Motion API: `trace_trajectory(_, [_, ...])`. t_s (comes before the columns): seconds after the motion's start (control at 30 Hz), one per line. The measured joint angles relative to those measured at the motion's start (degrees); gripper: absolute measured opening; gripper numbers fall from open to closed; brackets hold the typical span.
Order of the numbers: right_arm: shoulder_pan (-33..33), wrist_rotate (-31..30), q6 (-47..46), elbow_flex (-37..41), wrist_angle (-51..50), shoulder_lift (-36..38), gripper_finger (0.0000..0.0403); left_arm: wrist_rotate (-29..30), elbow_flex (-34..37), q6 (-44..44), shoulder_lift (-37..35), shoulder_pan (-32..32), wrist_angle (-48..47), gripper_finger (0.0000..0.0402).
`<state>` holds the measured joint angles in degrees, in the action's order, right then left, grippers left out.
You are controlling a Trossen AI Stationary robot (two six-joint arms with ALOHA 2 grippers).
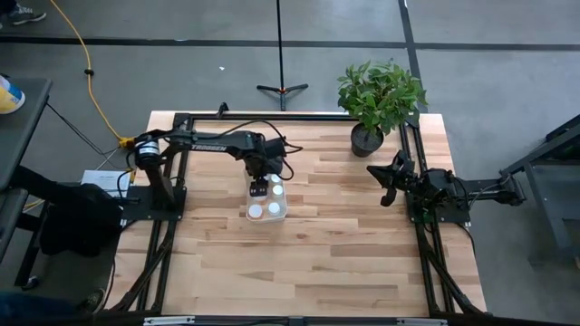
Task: Pick and place pill bottles into a basket
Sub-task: Put the orange pill bottle into the white bin
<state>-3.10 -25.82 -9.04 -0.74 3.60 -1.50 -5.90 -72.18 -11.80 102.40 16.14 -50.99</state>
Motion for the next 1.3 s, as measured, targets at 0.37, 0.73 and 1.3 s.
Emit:
trace_trajectory(0.37, [0.0, 0.0, 0.1, 0.0, -0.1, 0.0, 0.0007, 0.0, -0.1, 4.0, -17.3, 0.0, 3.5, 0.0254])
trace_trajectory(0.73, [0.0, -0.4, 0.1, 0.0, -0.1, 0.0, 0.0007, -1.0, 0.3, 2.6, -17.8, 0.0, -2.1, 0.0254])
trace_trajectory(1.3, [0.0, -0.8, 0.1, 0.0, -0.1, 0.0, 0.0007, -0.6, 13.7, 3.5, -17.9, 0.0, 10.6, 0.0255])
